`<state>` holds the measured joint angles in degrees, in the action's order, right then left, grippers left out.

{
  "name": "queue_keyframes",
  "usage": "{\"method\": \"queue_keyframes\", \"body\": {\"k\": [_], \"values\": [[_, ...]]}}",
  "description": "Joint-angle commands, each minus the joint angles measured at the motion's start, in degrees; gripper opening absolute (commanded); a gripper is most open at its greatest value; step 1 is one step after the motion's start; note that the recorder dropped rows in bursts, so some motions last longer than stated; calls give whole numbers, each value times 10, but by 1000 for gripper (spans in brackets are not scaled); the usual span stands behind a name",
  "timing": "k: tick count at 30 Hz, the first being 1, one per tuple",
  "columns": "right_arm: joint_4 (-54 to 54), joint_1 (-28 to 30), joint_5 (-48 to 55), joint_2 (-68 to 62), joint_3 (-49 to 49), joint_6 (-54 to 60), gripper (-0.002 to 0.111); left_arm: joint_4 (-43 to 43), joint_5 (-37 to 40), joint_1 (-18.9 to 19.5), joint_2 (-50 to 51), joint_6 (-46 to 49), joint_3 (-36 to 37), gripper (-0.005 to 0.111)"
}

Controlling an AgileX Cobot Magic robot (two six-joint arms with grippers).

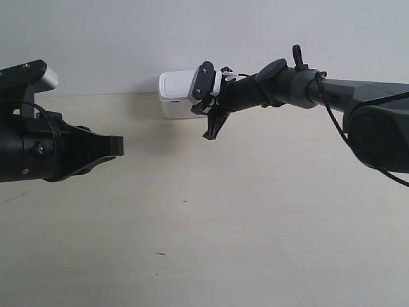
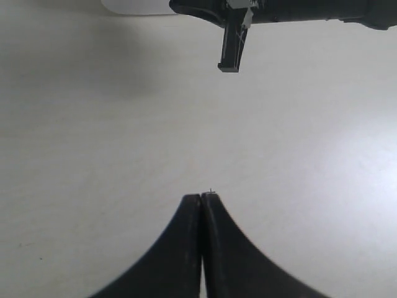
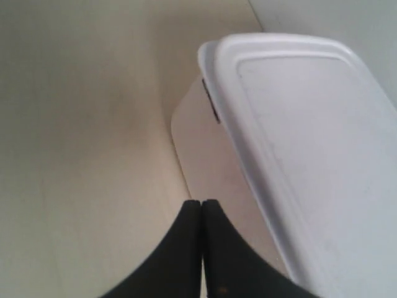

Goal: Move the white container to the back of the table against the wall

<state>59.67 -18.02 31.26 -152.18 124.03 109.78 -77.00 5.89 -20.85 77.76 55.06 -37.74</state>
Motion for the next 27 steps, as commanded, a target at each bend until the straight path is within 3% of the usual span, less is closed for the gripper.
{"method": "queue_keyframes", "body": {"k": [1, 27], "values": [[67, 0, -3, -1, 5, 52, 0, 1, -2, -2, -4, 2, 2, 0], [189, -6, -57, -31, 23, 70, 0, 1, -4, -2, -4, 2, 2, 0]]}}
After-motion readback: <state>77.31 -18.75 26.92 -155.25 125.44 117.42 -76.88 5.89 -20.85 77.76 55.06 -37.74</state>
